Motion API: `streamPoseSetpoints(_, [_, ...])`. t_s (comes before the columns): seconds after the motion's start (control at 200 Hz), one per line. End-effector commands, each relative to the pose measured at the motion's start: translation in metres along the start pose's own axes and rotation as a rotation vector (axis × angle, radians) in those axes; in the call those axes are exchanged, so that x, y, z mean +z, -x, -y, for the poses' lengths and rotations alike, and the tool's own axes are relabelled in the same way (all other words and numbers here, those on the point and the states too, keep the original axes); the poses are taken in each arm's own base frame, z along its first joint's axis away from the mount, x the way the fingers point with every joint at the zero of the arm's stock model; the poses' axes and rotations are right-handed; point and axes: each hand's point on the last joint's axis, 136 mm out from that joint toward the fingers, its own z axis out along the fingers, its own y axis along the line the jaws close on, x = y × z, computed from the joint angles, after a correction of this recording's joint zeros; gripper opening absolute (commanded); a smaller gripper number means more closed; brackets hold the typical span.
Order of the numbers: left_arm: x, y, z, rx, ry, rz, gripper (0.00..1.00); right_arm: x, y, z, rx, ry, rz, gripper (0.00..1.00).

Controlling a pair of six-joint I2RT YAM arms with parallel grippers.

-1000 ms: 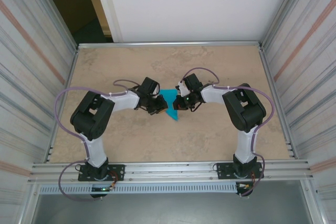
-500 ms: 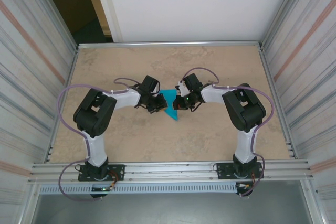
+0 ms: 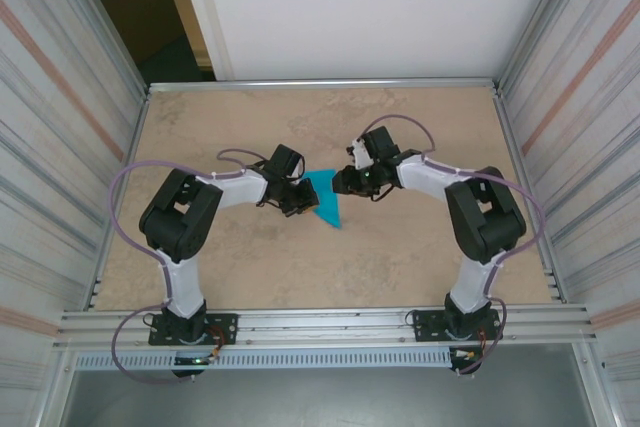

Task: Fold a paper plane with a square sheet of paper (pick it up from the middle)
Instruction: Third fold the triangle at the center of the table.

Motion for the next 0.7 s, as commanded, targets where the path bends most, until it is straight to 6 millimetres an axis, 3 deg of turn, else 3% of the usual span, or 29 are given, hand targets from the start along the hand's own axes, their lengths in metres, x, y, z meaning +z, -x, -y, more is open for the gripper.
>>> streamPoseSetpoints(0.0, [0.013, -0.019, -0.048, -0.040, 0.148, -0.055, 0.09, -0.017, -0.005, -0.005, -0.015, -0.049, 0.015, 0.32])
streamPoseSetpoints(0.15, [0.014, -0.017, -0.045, -0.033, 0.135, -0.056, 0.09, -0.007, -0.029, -0.020, -0.066, -0.040, -0.047, 0.21])
streamPoseSetpoints(0.316, [0.015, -0.017, -0.043, -0.026, 0.125, -0.058, 0.09, 0.019, -0.050, -0.034, -0.074, 0.004, -0.133, 0.07])
streamPoseSetpoints(0.491, [0.016, -0.019, -0.042, -0.025, 0.119, -0.066, 0.09, 0.042, -0.064, -0.037, -0.061, 0.028, -0.192, 0.02])
streamPoseSetpoints(0.692, [0.015, -0.019, -0.040, -0.017, 0.110, -0.068, 0.09, 0.053, -0.067, -0.031, -0.046, 0.033, -0.216, 0.00])
